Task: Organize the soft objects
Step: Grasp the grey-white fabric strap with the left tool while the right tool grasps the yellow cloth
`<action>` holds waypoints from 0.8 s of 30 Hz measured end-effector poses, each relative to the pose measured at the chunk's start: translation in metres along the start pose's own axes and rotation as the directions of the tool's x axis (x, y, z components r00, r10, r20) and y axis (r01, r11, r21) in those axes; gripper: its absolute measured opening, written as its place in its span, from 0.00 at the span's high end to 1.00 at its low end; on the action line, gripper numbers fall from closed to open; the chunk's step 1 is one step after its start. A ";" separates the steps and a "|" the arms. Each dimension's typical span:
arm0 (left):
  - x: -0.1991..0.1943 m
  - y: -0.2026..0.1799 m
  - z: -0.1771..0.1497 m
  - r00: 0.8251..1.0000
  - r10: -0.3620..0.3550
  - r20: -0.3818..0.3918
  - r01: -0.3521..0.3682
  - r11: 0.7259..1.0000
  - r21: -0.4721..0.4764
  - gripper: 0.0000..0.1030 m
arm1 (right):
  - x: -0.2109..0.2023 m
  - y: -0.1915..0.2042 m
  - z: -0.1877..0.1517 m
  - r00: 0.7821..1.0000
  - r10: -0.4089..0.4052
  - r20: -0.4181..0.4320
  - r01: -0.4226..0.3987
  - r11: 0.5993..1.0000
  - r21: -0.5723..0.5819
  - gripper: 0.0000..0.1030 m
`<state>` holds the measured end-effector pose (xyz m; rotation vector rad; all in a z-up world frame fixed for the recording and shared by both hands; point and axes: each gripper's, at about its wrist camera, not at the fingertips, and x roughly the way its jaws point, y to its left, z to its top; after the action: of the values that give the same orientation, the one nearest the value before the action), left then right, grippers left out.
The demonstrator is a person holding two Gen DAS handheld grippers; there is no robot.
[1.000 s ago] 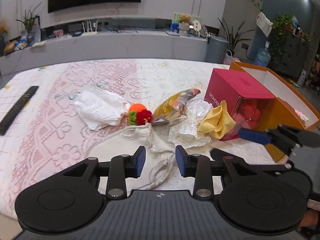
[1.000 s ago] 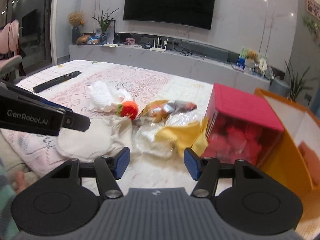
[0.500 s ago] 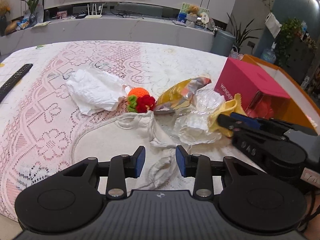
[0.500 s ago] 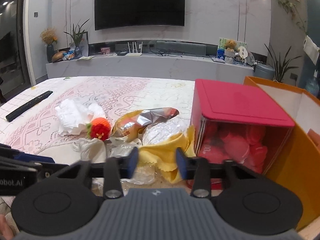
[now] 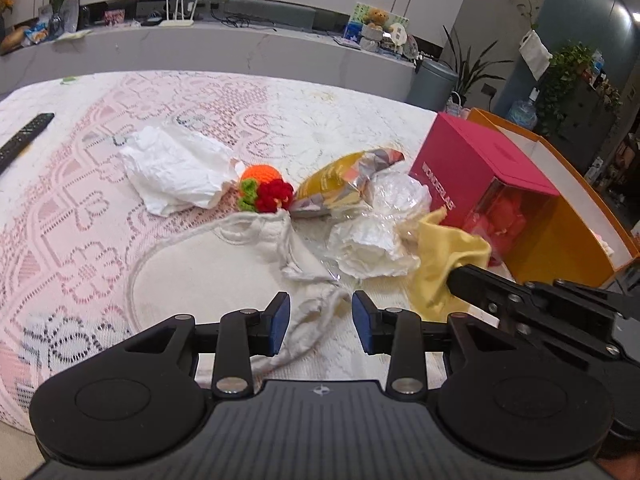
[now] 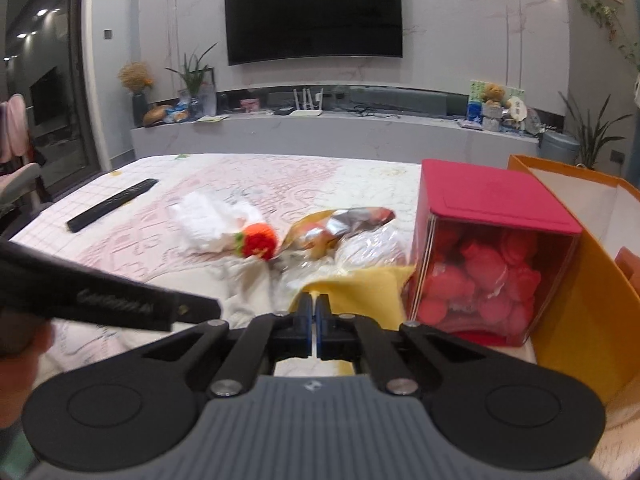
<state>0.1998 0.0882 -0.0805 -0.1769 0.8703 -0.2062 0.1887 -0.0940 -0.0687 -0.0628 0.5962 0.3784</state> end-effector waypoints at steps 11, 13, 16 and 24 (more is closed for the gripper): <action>0.006 -0.005 -0.002 0.999 0.021 -0.039 -0.020 1.000 0.016 0.53 | 0.021 -0.025 -0.012 0.983 -0.127 -0.131 0.140 0.986 0.094 0.95; 0.008 -0.010 -0.002 0.998 0.032 -0.046 -0.030 0.998 0.047 0.48 | 0.025 -0.026 -0.011 0.979 -0.153 -0.134 0.166 0.982 0.089 0.82; 0.013 -0.020 -0.003 0.998 0.049 -0.046 -0.044 0.993 0.106 0.37 | 0.035 -0.028 -0.010 0.975 -0.161 -0.150 0.176 0.981 0.087 0.36; 0.043 -0.047 -0.004 0.976 0.213 -0.038 -0.191 0.930 0.314 0.33 | 0.059 -0.049 -0.011 0.976 -0.113 -0.189 0.152 0.967 0.206 0.37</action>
<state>0.2192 0.0321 -0.1037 0.2143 0.9090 -0.1535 0.2455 -0.1218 -0.1137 0.0767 0.8007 0.1753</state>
